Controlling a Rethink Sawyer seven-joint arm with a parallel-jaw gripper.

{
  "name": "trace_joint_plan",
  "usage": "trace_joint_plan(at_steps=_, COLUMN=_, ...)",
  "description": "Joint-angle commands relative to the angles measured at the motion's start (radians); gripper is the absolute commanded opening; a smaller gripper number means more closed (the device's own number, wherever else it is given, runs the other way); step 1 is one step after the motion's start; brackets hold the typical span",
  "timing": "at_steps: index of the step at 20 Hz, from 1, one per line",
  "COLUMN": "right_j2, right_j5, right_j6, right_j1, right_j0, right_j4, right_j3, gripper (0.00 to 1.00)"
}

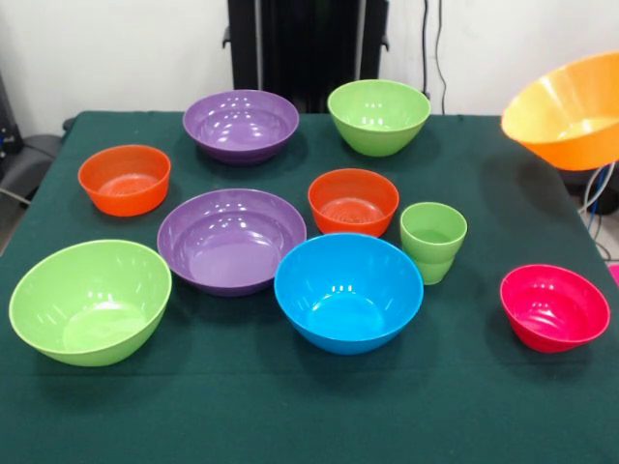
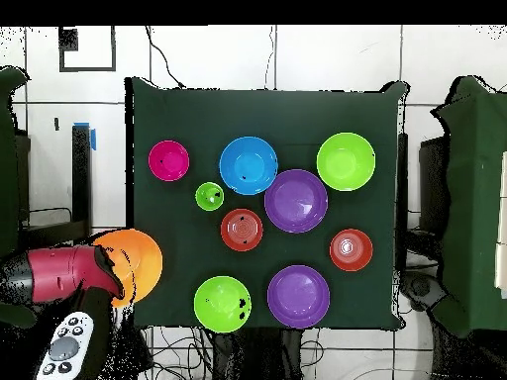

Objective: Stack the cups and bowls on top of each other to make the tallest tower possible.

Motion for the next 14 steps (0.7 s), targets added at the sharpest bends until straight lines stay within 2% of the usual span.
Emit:
trace_joint_plan(at_steps=1, right_j2=0.092, right_j5=-0.025, right_j6=0.252, right_j1=0.047, right_j0=0.042, right_j4=0.061, right_j3=-0.113, gripper=0.00)
trace_joint_plan(at_steps=8, right_j2=0.038, right_j5=0.054, right_j6=0.353, right_j1=0.055, right_j0=0.106, right_j4=0.084, right_j3=-0.176, gripper=0.00)
trace_joint_plan(at_steps=14, right_j2=0.038, right_j5=0.055, right_j6=0.384, right_j1=0.078, right_j0=0.121, right_j4=0.094, right_j3=-0.221, gripper=0.00)
